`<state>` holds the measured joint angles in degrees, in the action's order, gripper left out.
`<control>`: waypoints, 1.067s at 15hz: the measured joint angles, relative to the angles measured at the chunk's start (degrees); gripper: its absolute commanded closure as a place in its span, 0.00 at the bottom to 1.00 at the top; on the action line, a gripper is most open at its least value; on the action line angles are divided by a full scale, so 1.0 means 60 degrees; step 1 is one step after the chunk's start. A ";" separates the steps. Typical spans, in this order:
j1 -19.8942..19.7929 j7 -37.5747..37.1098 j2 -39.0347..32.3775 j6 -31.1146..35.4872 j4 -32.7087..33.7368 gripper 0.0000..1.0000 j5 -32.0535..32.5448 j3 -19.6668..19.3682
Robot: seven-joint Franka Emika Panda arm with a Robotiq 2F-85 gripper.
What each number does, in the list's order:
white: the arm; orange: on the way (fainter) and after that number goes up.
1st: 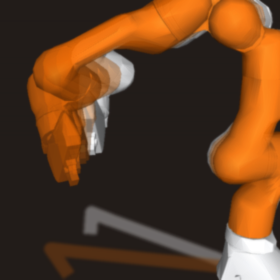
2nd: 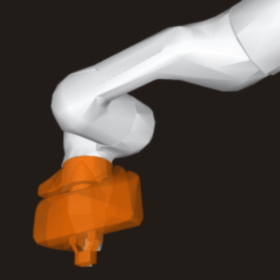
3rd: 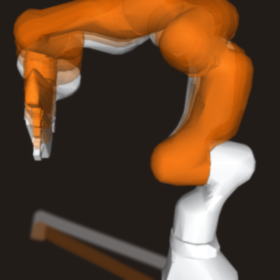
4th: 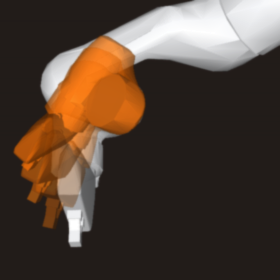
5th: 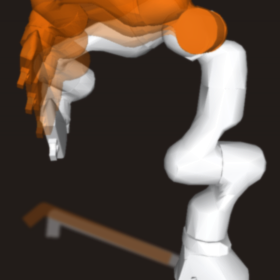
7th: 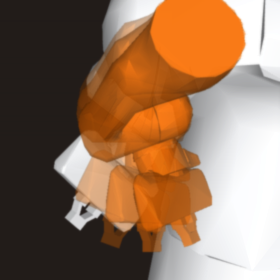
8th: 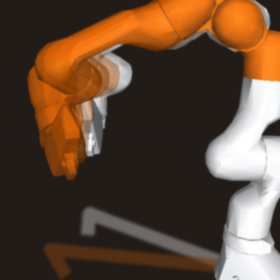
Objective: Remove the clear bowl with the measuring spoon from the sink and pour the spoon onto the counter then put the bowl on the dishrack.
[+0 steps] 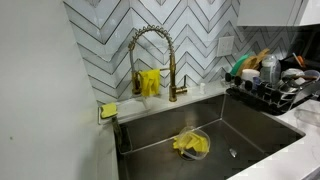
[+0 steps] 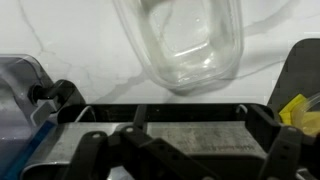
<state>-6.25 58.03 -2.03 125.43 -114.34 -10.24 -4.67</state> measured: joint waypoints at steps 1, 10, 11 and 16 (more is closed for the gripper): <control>-0.0056 0.0332 -0.0064 0.0000 0.0040 0.00 -0.0252 -0.0052; -0.0545 0.1840 -0.1297 0.0402 0.0550 0.27 -0.0521 -0.0247; -0.0561 0.1848 -0.1411 0.0445 0.0609 0.30 -0.0521 -0.0241; -0.0670 0.1972 -0.1806 0.0496 0.0768 0.70 -0.0519 -0.0226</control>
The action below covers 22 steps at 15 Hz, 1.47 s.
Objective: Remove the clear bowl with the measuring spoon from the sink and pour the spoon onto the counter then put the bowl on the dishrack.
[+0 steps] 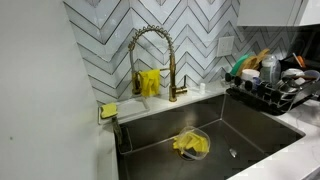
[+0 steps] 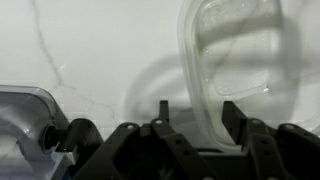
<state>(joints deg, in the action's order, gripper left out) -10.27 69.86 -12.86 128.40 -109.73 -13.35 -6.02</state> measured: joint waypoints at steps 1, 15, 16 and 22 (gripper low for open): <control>-0.0023 0.0029 -0.0052 0.0000 0.0029 0.79 0.0006 0.0003; 0.0168 0.0046 0.0747 -0.4009 0.1946 0.98 0.0996 0.0329; 0.0276 0.0030 0.1013 -0.4636 0.2236 0.98 0.1014 0.0413; 0.1089 -0.0405 0.2341 -0.6182 0.3109 0.98 0.0959 0.0893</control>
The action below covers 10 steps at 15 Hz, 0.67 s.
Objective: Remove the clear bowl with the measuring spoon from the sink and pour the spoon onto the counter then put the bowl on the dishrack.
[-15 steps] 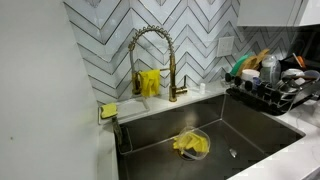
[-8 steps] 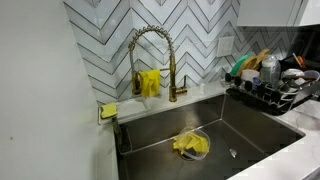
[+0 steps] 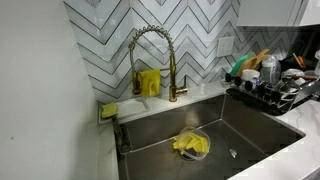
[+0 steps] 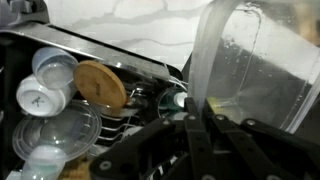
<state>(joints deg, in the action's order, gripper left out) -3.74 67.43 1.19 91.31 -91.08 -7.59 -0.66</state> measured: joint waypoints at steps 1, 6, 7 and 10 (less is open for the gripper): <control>0.0134 -0.0075 0.0130 0.0013 -0.0005 0.98 -0.0083 0.0074; 0.0853 0.0055 0.0553 0.1075 -0.0482 0.98 -0.0983 0.0458; 0.1002 0.0270 0.0608 0.1452 -0.0662 0.98 -0.1169 0.0538; 0.1419 0.1259 0.0646 0.2750 -0.1226 0.98 -0.1547 0.0751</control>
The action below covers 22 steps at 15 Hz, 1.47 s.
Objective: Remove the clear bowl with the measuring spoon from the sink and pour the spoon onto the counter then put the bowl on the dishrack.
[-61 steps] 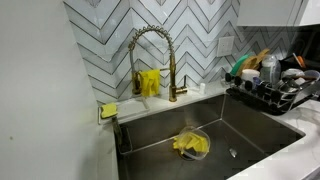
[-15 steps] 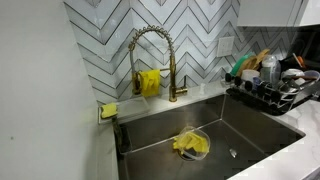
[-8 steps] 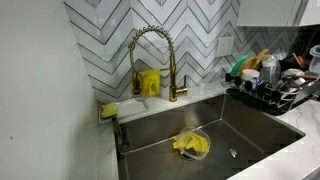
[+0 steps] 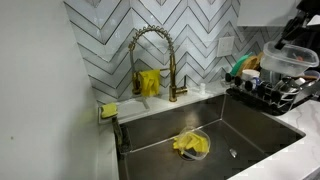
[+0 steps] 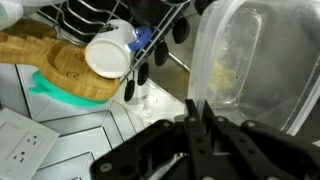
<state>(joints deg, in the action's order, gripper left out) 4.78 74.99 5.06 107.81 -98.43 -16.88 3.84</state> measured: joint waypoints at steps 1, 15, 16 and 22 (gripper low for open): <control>0.0108 0.0422 -0.0008 0.0415 -0.0204 0.98 -0.0079 0.0052; 0.0530 0.4972 -0.0383 0.3734 -0.1229 0.98 -0.0910 0.0180; 0.0518 0.4973 -0.0429 0.4230 -0.1313 0.98 -0.1022 0.0178; 0.0392 0.4956 -0.0756 0.6776 -0.1924 0.98 -0.1334 0.0144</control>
<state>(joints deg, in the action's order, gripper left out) 7.13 104.72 0.52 148.47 -109.98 -24.88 4.71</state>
